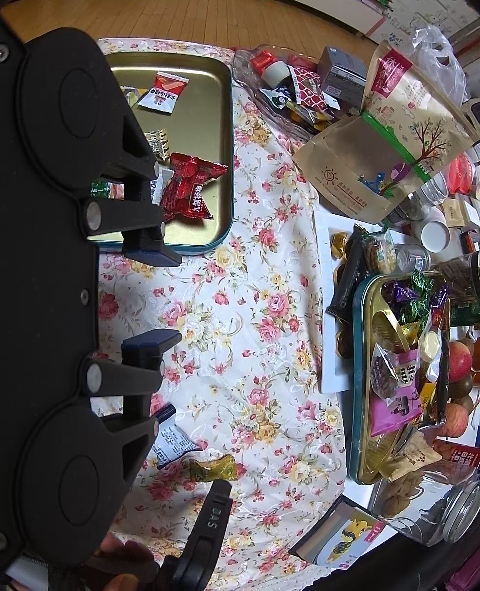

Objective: Organize snacks
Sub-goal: 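Lower the right gripper onto the gold-wrapped candy and grasp it, then grasp the small white packet with the left gripper while the right holds the gold candy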

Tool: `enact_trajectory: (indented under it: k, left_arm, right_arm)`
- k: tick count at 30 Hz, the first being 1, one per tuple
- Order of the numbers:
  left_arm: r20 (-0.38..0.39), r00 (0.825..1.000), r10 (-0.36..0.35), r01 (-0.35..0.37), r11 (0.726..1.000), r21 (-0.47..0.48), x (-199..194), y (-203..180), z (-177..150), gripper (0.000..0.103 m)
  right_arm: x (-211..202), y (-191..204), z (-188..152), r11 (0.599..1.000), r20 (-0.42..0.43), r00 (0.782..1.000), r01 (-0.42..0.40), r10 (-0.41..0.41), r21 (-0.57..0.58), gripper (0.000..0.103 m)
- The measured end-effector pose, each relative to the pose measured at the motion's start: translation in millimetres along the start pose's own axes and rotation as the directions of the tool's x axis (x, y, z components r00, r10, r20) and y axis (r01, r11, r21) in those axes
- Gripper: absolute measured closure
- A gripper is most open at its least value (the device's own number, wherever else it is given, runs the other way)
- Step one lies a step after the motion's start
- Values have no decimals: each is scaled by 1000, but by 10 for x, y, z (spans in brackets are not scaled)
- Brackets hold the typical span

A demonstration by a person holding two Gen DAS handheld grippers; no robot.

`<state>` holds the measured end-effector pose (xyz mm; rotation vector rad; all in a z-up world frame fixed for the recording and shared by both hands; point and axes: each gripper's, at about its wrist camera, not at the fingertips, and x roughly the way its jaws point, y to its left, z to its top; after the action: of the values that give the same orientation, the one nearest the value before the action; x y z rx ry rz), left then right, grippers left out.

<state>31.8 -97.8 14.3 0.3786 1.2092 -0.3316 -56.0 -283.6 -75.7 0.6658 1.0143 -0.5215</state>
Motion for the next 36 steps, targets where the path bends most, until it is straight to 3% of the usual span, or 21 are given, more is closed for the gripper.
enact_trajectory:
  k: [4,14,15,20,23,36]
  left_arm:
    - [4,1000,-7,7,1000,-10,-26,22,-2,55]
    - [16,1000,-24,24,999,-37,-102,151,-25,55]
    - [15,1000,-24,25,999,-42,-102,166,-26,55]
    - [17,1000,-26,27,998,-51,-112,205,-31,55]
    - [18,999,-31,32,998,-55,-120,205,-28,55]
    - [2,1000,-11,11,1000,14,17,-89,-21,55]
  right_arm:
    - [55,128,17,999,30,999,14,-13,-38,65]
    - [400,243,-77,995,-1,998,64,-64,-74,65]
    - [399,264,-105,994,34,997,73,-70,-83,65]
    - [431,398,-178,979,41,994,108,-102,-175,65]
    - [413,393,-205,976,27,995,102,-99,-190,78]
    - [93,-205,-120,993,-112,987,121,-119,10,81]
